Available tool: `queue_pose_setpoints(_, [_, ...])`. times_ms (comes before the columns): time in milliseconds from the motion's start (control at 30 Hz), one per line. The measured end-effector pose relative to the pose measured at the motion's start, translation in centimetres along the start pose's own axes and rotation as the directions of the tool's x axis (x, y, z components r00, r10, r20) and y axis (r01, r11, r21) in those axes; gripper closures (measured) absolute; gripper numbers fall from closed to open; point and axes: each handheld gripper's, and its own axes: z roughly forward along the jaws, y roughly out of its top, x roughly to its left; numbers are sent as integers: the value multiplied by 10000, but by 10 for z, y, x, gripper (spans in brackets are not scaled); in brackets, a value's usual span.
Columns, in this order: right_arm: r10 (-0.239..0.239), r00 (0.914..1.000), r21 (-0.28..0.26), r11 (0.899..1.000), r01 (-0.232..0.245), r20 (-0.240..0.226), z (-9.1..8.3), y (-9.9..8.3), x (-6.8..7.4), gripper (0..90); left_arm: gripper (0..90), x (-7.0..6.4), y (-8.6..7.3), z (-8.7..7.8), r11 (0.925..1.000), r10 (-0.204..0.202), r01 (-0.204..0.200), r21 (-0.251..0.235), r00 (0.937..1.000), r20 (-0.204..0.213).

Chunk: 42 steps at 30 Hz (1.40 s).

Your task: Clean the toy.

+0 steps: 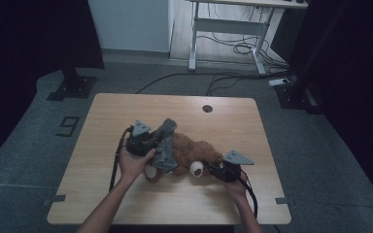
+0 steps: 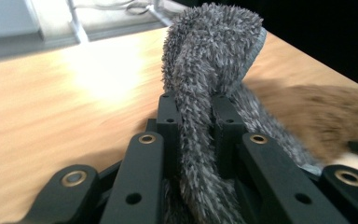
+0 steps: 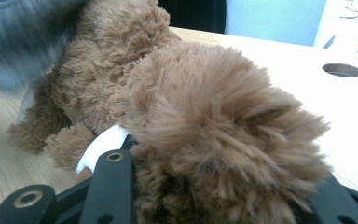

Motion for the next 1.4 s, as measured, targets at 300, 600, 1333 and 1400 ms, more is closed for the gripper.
queue_pose_setpoints(300, [112,9999,-66,9999,-113,-61,1,0,-1,551,768,22,-16,5,9926,-1093,1060,589,9924,568])
queue_pose_setpoints(600, [231,9997,-87,9997,-231,-17,2,-1,-1,551,766,-57,4,46,9924,355,-585,1084,9784,2036])
queue_pose_setpoints(1333, [188,9998,-46,9998,-188,36,1,-1,-2,550,763,12,-15,11,9949,42,-48,1008,10000,56])
queue_pose_setpoints(1400, [183,9998,-50,9998,-183,32,1,-1,-2,550,764,28,-24,7,9934,-178,208,1126,9995,-272])
